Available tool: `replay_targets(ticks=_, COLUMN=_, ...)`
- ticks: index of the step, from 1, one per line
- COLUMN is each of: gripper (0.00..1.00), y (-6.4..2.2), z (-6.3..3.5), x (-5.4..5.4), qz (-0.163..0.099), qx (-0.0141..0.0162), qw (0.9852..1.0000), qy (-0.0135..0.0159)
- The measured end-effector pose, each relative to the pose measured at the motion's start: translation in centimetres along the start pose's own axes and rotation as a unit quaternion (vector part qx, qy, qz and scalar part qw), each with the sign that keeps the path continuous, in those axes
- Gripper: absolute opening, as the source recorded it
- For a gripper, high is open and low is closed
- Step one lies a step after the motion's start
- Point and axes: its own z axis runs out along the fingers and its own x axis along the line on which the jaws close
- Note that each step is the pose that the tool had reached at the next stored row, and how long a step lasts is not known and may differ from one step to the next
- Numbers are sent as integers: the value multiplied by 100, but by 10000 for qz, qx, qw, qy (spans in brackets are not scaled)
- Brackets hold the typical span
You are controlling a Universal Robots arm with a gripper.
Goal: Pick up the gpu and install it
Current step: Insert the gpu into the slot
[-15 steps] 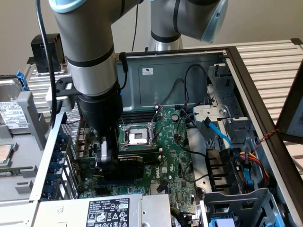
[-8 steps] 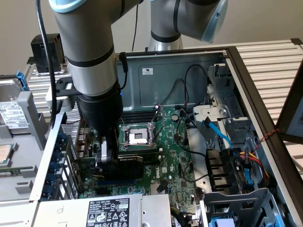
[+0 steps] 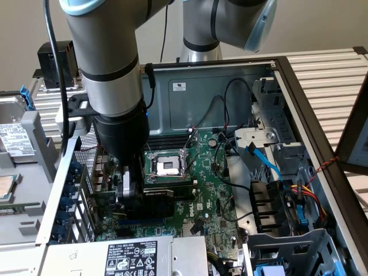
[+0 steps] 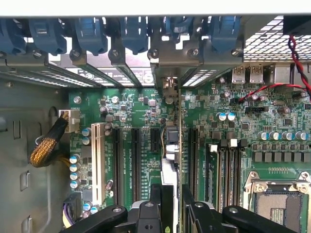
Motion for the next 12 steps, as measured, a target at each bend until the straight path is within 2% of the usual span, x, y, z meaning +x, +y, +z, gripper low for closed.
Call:
replay_targets(ticks=6, gripper=27, y=6, z=0, x=-6, qz=0, qx=6, qw=10000, qy=-1)
replay_targets(ticks=12, gripper=27, y=6, z=-1, x=-8, qz=1, qx=28, qw=10000, qy=-3)
